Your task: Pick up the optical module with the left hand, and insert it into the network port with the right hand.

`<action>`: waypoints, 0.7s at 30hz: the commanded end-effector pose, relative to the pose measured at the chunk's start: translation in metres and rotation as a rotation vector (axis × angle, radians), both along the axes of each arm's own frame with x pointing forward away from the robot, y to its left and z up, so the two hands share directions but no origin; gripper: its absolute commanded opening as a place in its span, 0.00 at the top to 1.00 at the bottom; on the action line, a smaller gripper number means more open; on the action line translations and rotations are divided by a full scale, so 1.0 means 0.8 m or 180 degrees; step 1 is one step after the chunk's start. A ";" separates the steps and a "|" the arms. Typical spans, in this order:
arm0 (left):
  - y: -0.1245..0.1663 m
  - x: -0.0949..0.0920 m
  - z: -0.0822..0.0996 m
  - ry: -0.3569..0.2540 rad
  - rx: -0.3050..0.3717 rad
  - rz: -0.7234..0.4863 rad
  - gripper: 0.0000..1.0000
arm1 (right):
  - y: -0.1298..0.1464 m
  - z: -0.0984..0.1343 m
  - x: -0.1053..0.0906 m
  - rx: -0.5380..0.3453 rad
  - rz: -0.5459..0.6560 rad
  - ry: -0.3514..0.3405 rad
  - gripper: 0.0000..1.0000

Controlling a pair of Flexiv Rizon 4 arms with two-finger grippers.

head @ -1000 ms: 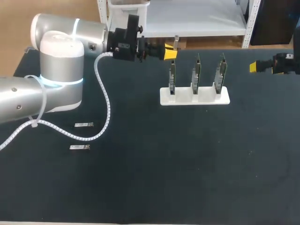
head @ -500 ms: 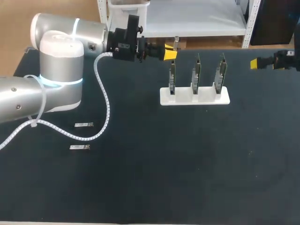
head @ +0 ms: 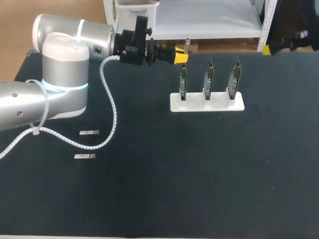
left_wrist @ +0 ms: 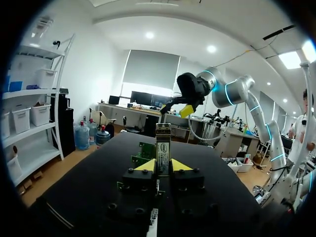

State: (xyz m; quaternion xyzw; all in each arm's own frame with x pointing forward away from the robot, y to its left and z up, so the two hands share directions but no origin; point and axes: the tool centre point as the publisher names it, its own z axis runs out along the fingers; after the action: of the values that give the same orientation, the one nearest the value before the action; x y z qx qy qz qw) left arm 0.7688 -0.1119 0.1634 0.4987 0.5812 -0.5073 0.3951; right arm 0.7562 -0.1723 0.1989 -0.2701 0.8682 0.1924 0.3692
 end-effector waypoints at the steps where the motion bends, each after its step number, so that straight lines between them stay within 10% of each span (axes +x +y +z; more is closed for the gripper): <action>1: 0.000 0.000 0.000 0.0001 0.0002 0.0002 1.00 | 0.024 0.003 0.043 0.0491 0.1110 0.0283 0.00; 21: 0.000 0.000 0.000 0.0001 0.0002 0.0002 1.00 | 0.135 0.002 0.059 0.0546 0.2845 0.0350 0.00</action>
State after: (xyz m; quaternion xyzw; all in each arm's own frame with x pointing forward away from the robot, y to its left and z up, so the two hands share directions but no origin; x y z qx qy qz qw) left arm 0.7688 -0.1119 0.1634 0.4987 0.5812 -0.5073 0.3951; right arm 0.7968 -0.0688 0.2042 -0.5120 0.7469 0.2597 0.3355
